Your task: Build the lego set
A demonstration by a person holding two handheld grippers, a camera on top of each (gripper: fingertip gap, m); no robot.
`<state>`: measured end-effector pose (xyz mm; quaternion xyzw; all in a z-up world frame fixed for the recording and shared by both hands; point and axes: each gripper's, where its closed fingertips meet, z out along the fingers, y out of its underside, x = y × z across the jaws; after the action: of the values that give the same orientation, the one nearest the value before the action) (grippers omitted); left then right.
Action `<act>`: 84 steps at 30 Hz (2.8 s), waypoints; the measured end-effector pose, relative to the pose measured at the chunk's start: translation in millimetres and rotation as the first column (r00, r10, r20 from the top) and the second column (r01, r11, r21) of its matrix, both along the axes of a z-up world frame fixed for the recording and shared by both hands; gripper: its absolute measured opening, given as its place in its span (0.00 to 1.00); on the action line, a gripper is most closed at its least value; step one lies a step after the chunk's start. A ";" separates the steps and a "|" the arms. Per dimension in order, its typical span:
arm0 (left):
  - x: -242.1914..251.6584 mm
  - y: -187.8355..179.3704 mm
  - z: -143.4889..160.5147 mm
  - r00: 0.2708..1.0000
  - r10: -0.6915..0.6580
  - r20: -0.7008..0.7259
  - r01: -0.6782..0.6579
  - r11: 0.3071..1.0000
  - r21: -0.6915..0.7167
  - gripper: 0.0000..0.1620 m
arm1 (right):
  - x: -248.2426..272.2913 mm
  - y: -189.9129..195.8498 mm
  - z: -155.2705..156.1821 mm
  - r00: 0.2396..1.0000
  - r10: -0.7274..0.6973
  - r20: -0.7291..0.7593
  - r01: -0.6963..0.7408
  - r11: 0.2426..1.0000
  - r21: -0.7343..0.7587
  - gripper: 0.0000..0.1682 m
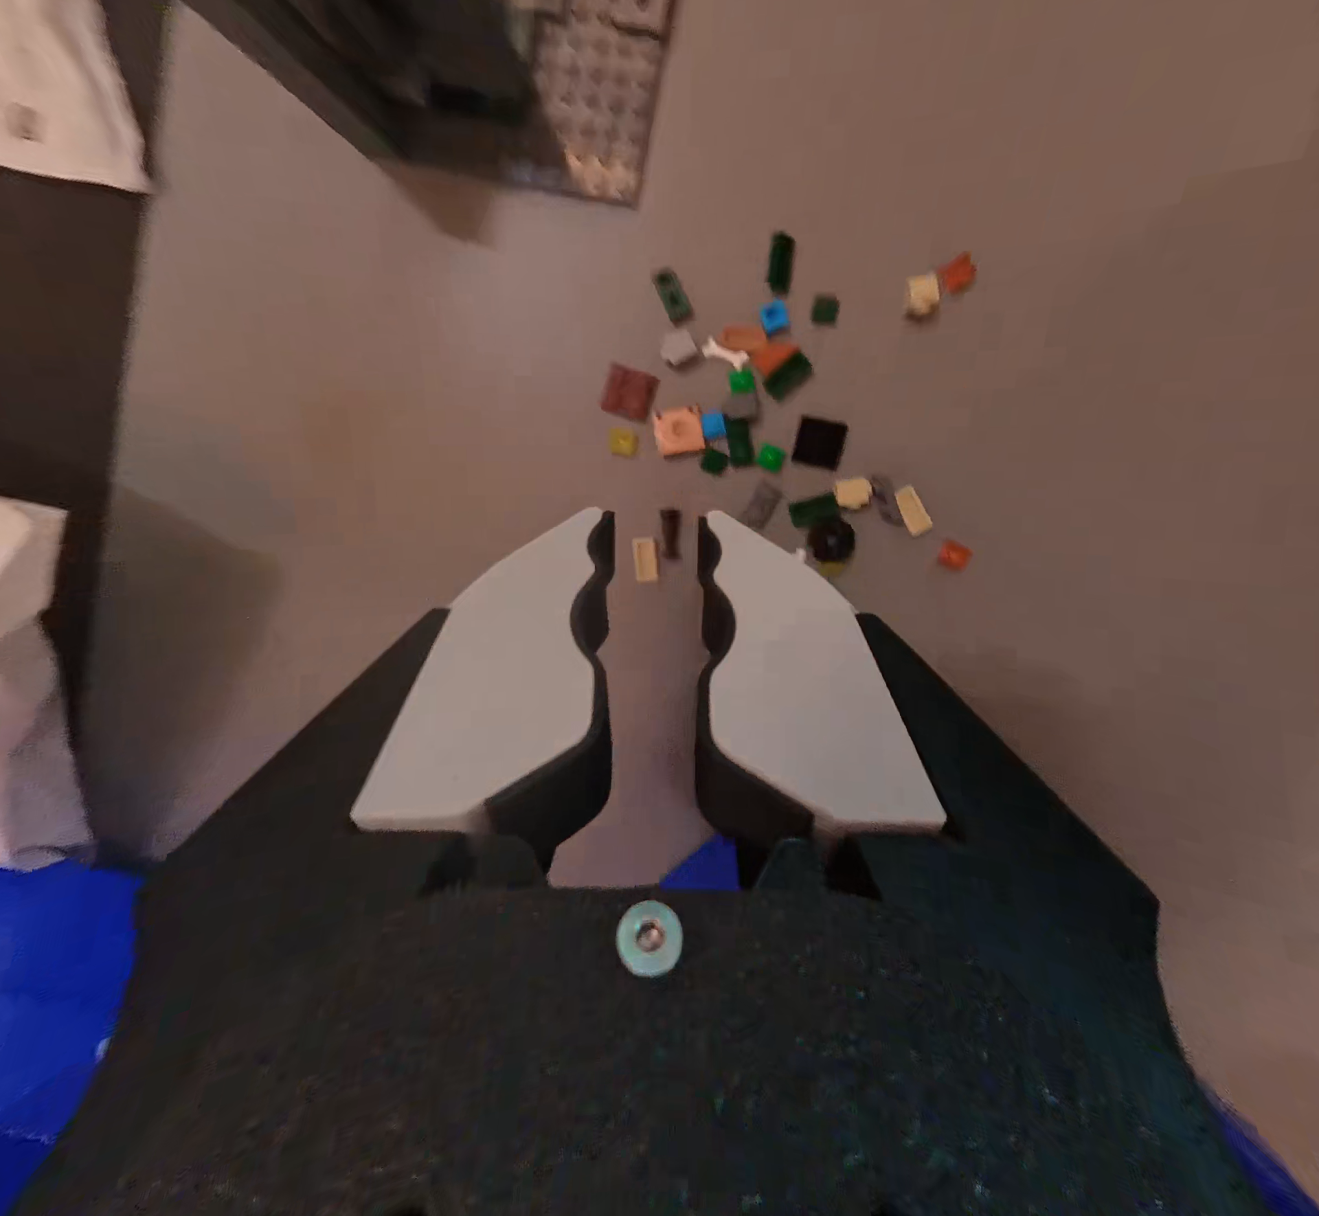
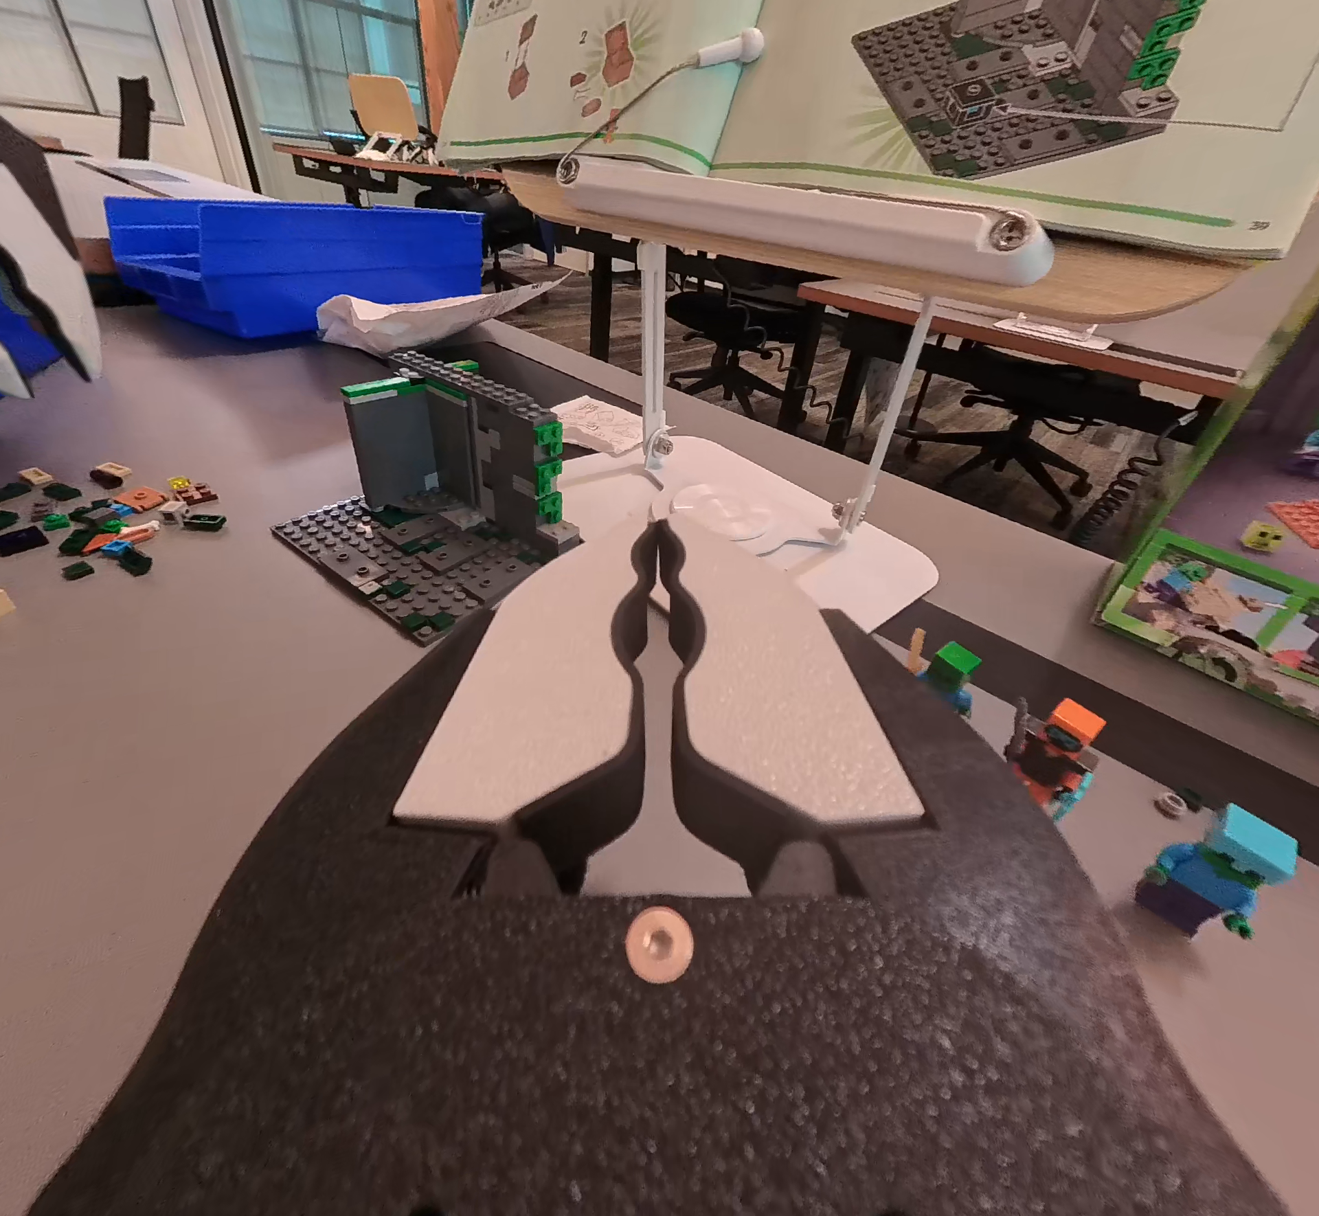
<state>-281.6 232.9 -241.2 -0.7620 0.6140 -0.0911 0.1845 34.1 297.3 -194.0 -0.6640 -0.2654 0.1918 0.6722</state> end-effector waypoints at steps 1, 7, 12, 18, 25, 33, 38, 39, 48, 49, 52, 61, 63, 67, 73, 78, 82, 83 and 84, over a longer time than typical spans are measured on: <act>-2.7 -4.1 -6.6 0.999 -0.022 -0.028 0.021 0.999 -0.035 0.13 | -0.8 -0.3 -0.2 1.000 0.003 0.002 -0.003 1.000 0.000 0.00; -10.6 -10.5 -38.3 0.983 -0.095 -0.160 0.071 0.986 -0.154 0.13 | 0.2 0.0 -0.3 1.000 0.002 0.003 -0.002 1.000 0.000 0.00; -10.9 -5.5 -46.5 0.974 -0.099 -0.202 0.066 0.985 -0.162 0.10 | 0.7 0.6 -1.4 1.000 0.003 0.002 -0.003 1.000 -0.004 0.00; -13.2 -4.4 -57.8 0.965 -0.103 -0.242 0.064 0.984 -0.166 0.09 | 0.4 0.2 -1.6 1.000 0.004 0.004 -0.004 1.000 -0.003 0.00; -9.9 2.8 -56.7 0.964 -0.089 -0.252 0.070 0.994 -0.085 0.03 | -1.0 -0.8 -2.1 1.000 0.007 0.009 -0.007 1.000 -0.002 0.00; 85.5 -19.7 4.3 0.984 -0.178 0.004 0.176 0.973 0.151 0.03 | -38.9 -34.7 6.3 0.962 0.275 0.004 -0.274 0.961 -0.025 0.00; 164.5 -67.6 14.6 0.928 -0.316 0.199 0.300 0.948 0.104 0.03 | -95.0 -116.0 -4.6 0.742 0.595 0.309 -0.621 0.784 -0.019 0.00; 176.8 -74.0 15.0 0.914 -0.339 0.222 0.325 0.941 0.098 0.03 | -101.5 -129.1 -10.2 0.693 0.614 0.377 -0.656 0.755 -0.023 0.00; 215.1 -86.7 18.1 0.878 -0.400 0.265 0.400 0.915 0.057 0.03 | -107.5 -148.1 -16.6 0.609 0.441 0.659 -0.674 0.726 0.137 0.08; 214.9 -86.9 18.8 0.879 -0.395 0.269 0.396 0.917 0.052 0.03 | -107.7 -148.3 -16.0 0.611 0.426 0.667 -0.673 0.724 0.153 0.08; 213.4 -87.0 19.9 0.885 -0.374 0.278 0.379 0.925 0.039 0.03 | -109.8 -151.1 -16.5 0.602 0.366 0.710 -0.678 0.704 0.212 0.04; 210.1 -90.3 29.0 0.870 -0.317 0.378 0.324 0.945 0.047 0.03 | -110.1 -152.9 -7.7 0.676 0.507 0.534 -0.664 0.734 0.144 0.03; 213.4 -87.7 39.3 0.837 -0.273 0.474 0.274 0.959 0.068 0.05 | -106.4 -150.8 1.0 0.714 0.587 0.382 -0.660 0.747 0.084 0.03; 218.0 -83.5 51.6 0.764 -0.199 0.614 0.169 0.980 0.108 0.08 | -94.8 -141.7 17.0 0.764 0.635 0.111 -0.641 0.767 0.019 0.03; 227.5 -80.0 68.8 0.654 -0.152 0.741 0.060 0.987 0.150 0.06 | -88.6 -143.1 25.6 0.757 0.652 -0.044 -0.653 0.757 -0.016 0.03; 230.7 -85.2 70.3 0.677 -0.178 0.714 0.086 0.983 0.164 0.03 | -88.1 -148.1 18.7 0.730 0.683 -0.021 -0.683 0.729 -0.050 0.03; 229.3 -91.1 54.7 0.771 -0.206 0.603 0.153 0.978 0.139 0.03 | -91.0 -153.7 0.5 0.701 0.701 0.129 -0.693 0.713 -0.106 0.03; 228.8 -91.7 49.4 0.794 -0.210 0.571 0.165 0.978 0.131 0.03 | -91.5 -154.6 -4.5 0.694 0.698 0.177 -0.690 0.715 -0.115 0.03; 229.0 -92.7 44.6 0.811 -0.216 0.544 0.176 0.976 0.124 0.03 | -91.9 -155.8 -8.6 0.685 0.696 0.215 -0.688 0.716 -0.122 0.04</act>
<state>-52.6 140.3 -196.5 -0.6287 0.6120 -0.3056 0.3699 -57.9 141.6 -202.6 -0.5438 -0.5739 0.3515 0.5014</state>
